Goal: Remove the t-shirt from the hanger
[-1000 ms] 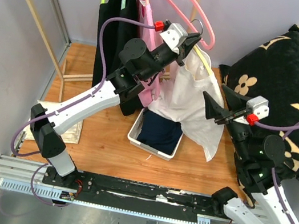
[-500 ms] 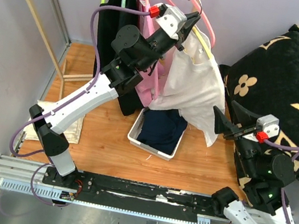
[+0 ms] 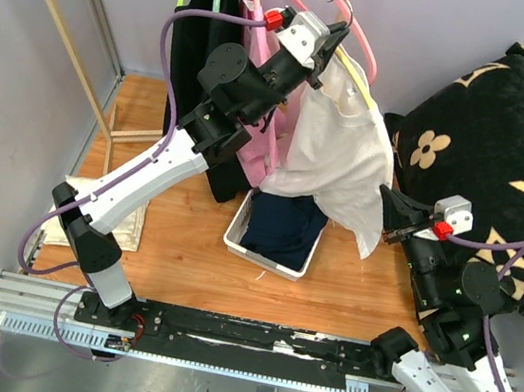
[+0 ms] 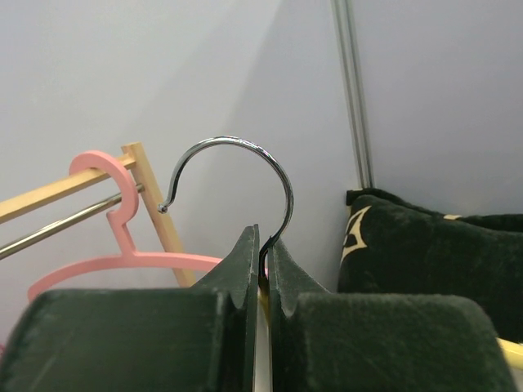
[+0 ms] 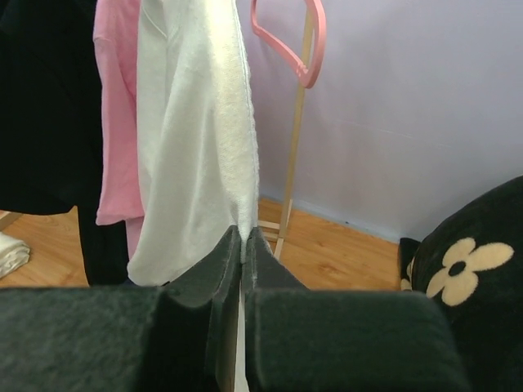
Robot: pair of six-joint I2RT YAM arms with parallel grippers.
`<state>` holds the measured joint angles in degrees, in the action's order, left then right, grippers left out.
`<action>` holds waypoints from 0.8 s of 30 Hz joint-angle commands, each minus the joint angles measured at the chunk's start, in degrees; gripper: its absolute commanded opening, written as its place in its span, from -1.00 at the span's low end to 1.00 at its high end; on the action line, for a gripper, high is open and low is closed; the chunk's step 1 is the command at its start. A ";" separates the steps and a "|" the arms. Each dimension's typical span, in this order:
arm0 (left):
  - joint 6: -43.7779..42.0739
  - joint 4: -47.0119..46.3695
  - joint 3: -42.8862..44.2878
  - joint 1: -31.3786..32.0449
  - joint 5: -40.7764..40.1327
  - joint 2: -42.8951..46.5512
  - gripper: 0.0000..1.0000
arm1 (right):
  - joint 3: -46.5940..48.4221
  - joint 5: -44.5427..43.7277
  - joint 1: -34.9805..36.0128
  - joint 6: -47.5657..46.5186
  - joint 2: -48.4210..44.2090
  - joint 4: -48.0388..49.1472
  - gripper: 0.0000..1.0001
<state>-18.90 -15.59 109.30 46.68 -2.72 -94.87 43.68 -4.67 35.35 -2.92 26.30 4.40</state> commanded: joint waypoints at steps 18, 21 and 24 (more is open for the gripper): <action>6.32 -3.54 4.11 -3.61 -3.13 4.20 -0.99 | -15.98 -13.92 0.33 9.55 -2.20 -2.04 -0.99; 6.85 -3.41 3.52 -3.70 -2.59 4.64 -0.99 | -17.04 -12.88 0.33 9.41 -2.11 -0.75 -0.99; 7.15 -3.53 3.23 -3.70 -2.61 4.87 -0.99 | -17.05 -11.43 0.35 8.78 -1.52 0.18 -0.99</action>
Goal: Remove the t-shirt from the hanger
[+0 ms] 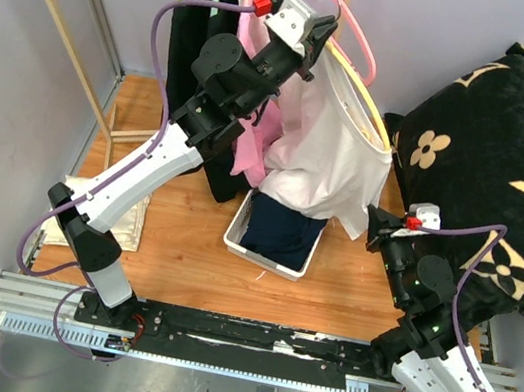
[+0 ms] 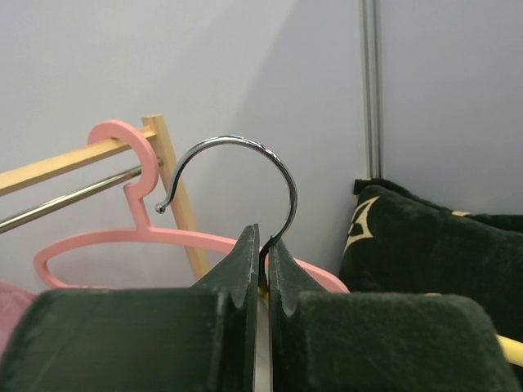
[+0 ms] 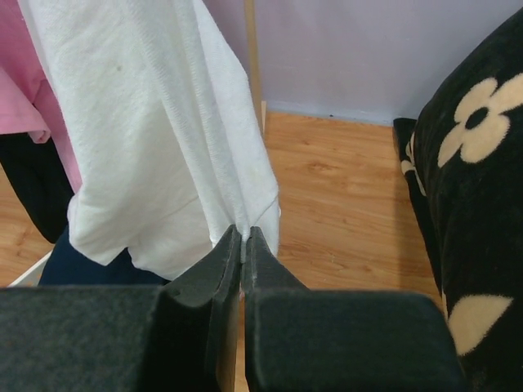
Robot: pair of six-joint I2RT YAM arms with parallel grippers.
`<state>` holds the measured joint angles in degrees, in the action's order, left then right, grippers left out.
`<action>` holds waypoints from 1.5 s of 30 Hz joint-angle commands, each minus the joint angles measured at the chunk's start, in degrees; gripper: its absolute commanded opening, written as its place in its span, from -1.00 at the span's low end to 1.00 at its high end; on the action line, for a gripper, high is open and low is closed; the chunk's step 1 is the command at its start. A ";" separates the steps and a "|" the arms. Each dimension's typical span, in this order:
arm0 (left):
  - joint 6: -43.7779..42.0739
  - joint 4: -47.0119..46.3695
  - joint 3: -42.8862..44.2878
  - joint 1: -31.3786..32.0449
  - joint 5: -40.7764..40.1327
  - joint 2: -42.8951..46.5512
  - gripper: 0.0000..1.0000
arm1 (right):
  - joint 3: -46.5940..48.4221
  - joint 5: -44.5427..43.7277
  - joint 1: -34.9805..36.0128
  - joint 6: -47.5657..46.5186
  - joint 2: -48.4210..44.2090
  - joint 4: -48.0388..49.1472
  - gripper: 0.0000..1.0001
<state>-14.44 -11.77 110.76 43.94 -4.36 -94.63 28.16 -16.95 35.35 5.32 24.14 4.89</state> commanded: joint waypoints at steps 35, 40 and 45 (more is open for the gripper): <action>7.22 -7.93 -9.39 -0.96 5.39 7.97 -0.99 | 10.96 18.54 0.33 -7.73 -3.52 4.90 -0.04; 7.39 -7.98 -9.40 -0.96 5.41 7.97 -0.99 | 11.50 18.29 0.34 -7.57 -2.46 5.79 -0.45; 7.70 -7.82 -8.19 -0.96 3.03 7.60 -0.99 | 9.92 13.84 0.29 -5.71 -3.39 3.67 -0.98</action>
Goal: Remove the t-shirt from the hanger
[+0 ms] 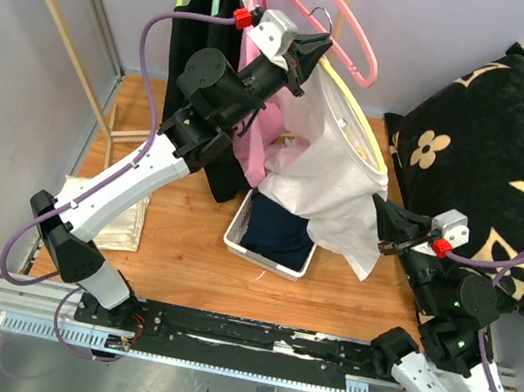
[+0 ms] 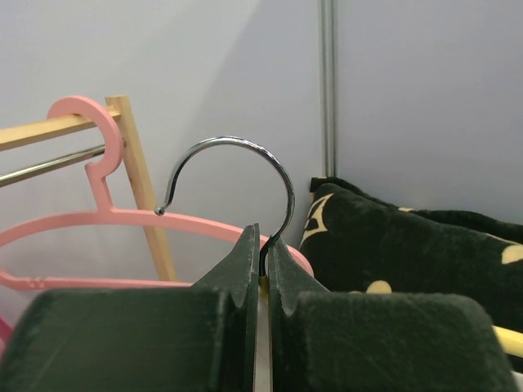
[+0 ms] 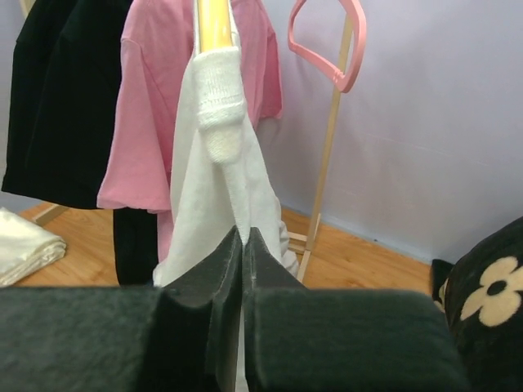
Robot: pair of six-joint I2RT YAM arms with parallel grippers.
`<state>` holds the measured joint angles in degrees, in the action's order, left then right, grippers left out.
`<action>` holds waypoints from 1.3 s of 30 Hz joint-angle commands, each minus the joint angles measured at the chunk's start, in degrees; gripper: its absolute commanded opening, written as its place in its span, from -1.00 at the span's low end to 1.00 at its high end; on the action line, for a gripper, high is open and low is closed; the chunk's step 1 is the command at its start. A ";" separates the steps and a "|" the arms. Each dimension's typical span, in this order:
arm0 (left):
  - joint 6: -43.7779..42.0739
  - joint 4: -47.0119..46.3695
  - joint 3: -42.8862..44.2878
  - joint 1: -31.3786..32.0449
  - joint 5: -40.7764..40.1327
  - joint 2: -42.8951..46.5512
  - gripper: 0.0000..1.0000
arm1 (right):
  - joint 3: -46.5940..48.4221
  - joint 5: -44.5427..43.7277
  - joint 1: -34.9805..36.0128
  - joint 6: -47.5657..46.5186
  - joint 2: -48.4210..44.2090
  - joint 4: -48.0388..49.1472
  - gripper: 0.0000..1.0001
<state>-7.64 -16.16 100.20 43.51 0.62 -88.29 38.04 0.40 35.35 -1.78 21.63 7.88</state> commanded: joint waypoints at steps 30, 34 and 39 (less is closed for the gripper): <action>0.58 -2.60 10.30 -0.53 -7.74 -0.24 -0.99 | -17.56 -13.73 0.33 10.31 -7.68 8.36 -0.99; 0.89 -2.73 9.94 -0.53 -6.37 -0.21 -0.99 | -17.12 -13.45 0.34 10.14 -6.95 8.52 -0.99; 1.17 -3.97 7.67 -0.53 -3.92 0.59 -0.99 | -14.66 -10.84 0.33 9.55 -3.12 10.25 -0.86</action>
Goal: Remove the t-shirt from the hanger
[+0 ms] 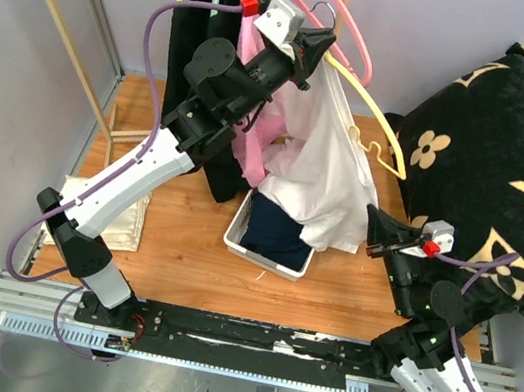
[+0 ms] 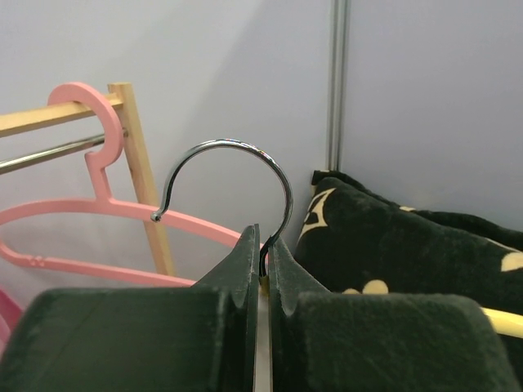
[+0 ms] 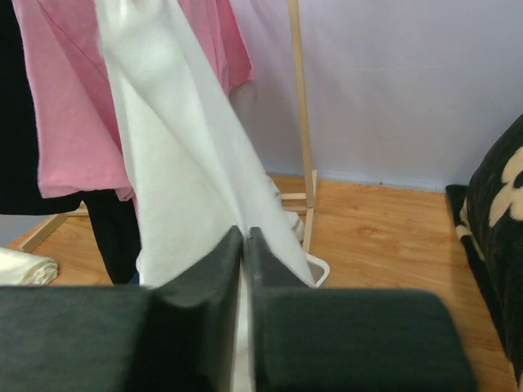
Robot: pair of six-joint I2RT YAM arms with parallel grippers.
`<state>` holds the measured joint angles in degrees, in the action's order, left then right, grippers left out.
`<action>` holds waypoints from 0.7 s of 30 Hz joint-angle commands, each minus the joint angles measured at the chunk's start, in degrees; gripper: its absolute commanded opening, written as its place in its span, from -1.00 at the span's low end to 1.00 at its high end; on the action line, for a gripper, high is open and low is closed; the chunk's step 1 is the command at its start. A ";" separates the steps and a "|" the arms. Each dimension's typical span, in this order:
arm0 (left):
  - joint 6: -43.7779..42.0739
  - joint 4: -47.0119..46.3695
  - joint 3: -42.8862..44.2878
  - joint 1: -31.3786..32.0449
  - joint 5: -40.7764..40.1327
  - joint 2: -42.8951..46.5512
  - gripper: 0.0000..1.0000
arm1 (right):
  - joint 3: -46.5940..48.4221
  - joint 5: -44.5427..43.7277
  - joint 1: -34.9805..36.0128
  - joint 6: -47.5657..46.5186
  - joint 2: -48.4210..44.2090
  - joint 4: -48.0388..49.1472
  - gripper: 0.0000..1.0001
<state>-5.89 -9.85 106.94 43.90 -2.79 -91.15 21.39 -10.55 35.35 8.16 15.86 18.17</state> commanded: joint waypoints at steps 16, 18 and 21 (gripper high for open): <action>-2.94 -9.85 -9.48 -0.92 5.55 7.78 -0.99 | 20.59 -1.90 0.33 -10.78 0.34 -17.18 0.29; -2.50 -9.85 -10.57 -0.84 6.01 7.92 -0.99 | 23.20 -1.91 0.33 -11.72 0.32 -18.75 0.30; -1.66 -9.69 -11.79 -0.76 6.80 7.69 -0.99 | 27.25 -0.40 0.33 -12.36 1.58 -20.39 0.30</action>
<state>-7.66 -15.88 95.81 43.24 2.37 -85.19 43.75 -10.96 35.35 -1.08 16.80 1.37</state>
